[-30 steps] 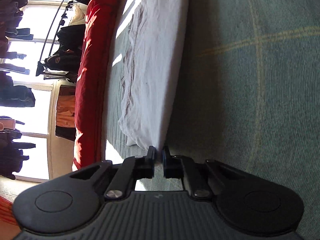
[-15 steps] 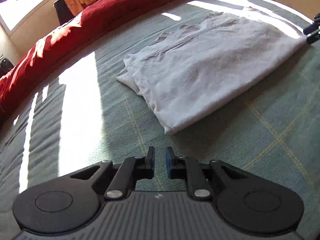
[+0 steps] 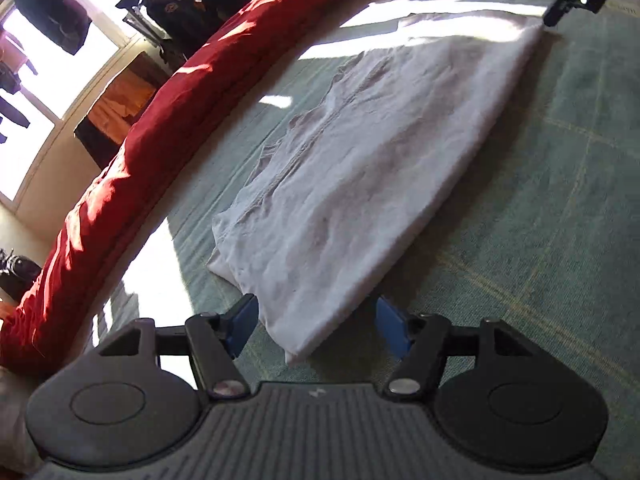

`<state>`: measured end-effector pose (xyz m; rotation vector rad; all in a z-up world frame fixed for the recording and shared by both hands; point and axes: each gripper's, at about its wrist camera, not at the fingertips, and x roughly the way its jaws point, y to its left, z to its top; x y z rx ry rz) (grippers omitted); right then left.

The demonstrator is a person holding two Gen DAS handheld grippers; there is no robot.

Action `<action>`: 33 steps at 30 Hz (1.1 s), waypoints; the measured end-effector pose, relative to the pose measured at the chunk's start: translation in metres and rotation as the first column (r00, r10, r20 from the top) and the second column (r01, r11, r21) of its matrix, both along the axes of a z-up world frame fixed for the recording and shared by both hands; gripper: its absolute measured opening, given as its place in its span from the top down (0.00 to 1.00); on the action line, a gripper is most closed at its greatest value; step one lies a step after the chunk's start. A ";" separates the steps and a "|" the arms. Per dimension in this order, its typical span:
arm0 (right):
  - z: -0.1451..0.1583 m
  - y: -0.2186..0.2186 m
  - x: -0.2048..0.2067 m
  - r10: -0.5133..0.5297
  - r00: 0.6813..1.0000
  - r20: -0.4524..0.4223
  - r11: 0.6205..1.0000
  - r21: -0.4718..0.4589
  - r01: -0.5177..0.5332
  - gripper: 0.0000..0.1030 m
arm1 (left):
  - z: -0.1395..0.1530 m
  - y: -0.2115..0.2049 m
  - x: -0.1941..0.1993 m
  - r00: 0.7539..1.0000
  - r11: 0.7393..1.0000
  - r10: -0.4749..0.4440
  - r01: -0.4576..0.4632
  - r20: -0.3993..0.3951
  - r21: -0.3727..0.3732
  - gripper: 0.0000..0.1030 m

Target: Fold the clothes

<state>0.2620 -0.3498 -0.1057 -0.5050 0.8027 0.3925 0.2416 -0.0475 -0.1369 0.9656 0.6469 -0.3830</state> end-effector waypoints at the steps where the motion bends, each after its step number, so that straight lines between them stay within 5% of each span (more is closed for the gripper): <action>1: -0.004 0.016 -0.001 0.057 0.998 0.012 0.998 -0.038 -0.056 0.40 | -0.008 -0.012 -0.005 0.997 0.995 -0.070 0.068 0.030 0.067 0.35; 5: -0.026 0.076 -0.004 0.249 0.967 0.043 0.954 -0.182 -0.238 0.40 | -0.040 -0.043 -0.012 0.964 0.938 -0.255 0.228 0.072 0.260 0.33; 8: -0.045 0.105 -0.008 0.350 0.932 0.090 0.900 -0.309 -0.308 0.40 | -0.054 -0.052 -0.008 0.939 0.902 -0.325 0.273 0.112 0.334 0.32; 10: -0.057 0.121 -0.008 0.404 0.908 0.113 0.862 -0.381 -0.336 0.40 | -0.058 -0.056 -0.001 0.934 0.899 -0.331 0.270 0.132 0.345 0.31; 16: -0.064 0.129 -0.006 0.444 0.880 0.166 0.826 -0.457 -0.330 0.33 | -0.061 -0.053 0.012 0.934 0.903 -0.308 0.228 0.180 0.363 0.27; 24: -0.076 0.058 -0.005 0.356 0.916 0.185 0.779 -0.601 -0.181 0.33 | -0.068 -0.014 0.010 0.948 0.891 -0.244 0.137 0.203 0.433 0.28; 33: -0.081 0.089 0.016 0.400 0.889 0.225 0.771 -0.607 -0.193 0.33 | -0.073 -0.039 0.029 0.926 0.866 -0.306 0.175 0.221 0.469 0.27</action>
